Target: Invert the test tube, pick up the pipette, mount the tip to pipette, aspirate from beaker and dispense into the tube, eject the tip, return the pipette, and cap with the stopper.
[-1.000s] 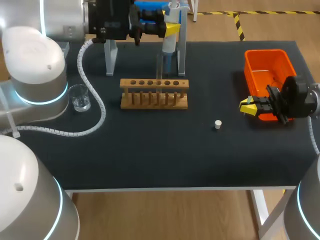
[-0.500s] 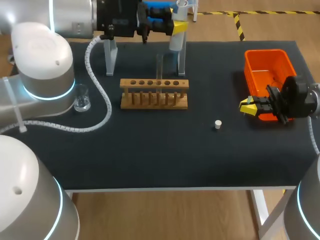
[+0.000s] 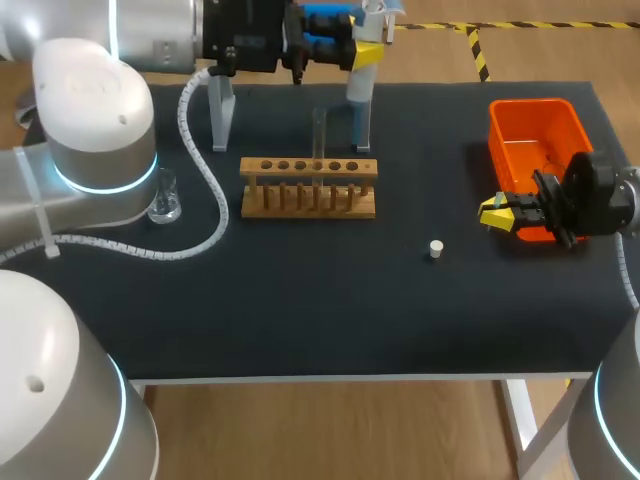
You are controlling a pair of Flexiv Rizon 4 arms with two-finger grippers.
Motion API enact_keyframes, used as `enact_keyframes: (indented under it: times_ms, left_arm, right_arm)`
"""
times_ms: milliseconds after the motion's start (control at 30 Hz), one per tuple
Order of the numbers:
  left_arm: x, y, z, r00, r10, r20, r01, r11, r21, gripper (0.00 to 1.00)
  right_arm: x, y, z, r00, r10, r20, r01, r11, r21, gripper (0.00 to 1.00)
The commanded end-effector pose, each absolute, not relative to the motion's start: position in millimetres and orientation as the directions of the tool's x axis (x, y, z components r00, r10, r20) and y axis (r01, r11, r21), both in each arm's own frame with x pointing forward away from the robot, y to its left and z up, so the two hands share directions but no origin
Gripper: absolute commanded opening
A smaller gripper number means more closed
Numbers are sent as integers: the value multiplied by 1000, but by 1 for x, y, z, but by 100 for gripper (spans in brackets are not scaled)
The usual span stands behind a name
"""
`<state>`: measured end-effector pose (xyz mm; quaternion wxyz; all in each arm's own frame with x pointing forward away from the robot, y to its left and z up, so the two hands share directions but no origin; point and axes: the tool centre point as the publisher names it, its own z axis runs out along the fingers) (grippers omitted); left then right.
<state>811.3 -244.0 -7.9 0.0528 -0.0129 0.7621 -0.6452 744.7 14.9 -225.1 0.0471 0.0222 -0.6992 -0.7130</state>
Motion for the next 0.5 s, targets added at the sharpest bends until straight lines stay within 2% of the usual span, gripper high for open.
enact_keyframes:
  times_ms: [33, 500]
  left_arm:
    - [814, -244, -7, -995, -74, -60, 46, 173, -984, 0]
    - [812, -244, -7, -997, -67, -49, 37, 171, -985, 0]
  right_arm:
    - [744, 14, -225, -994, -99, 34, 35, -18, 999, 0]
    - [744, 14, -225, -994, -99, 34, 35, -18, 999, 0]
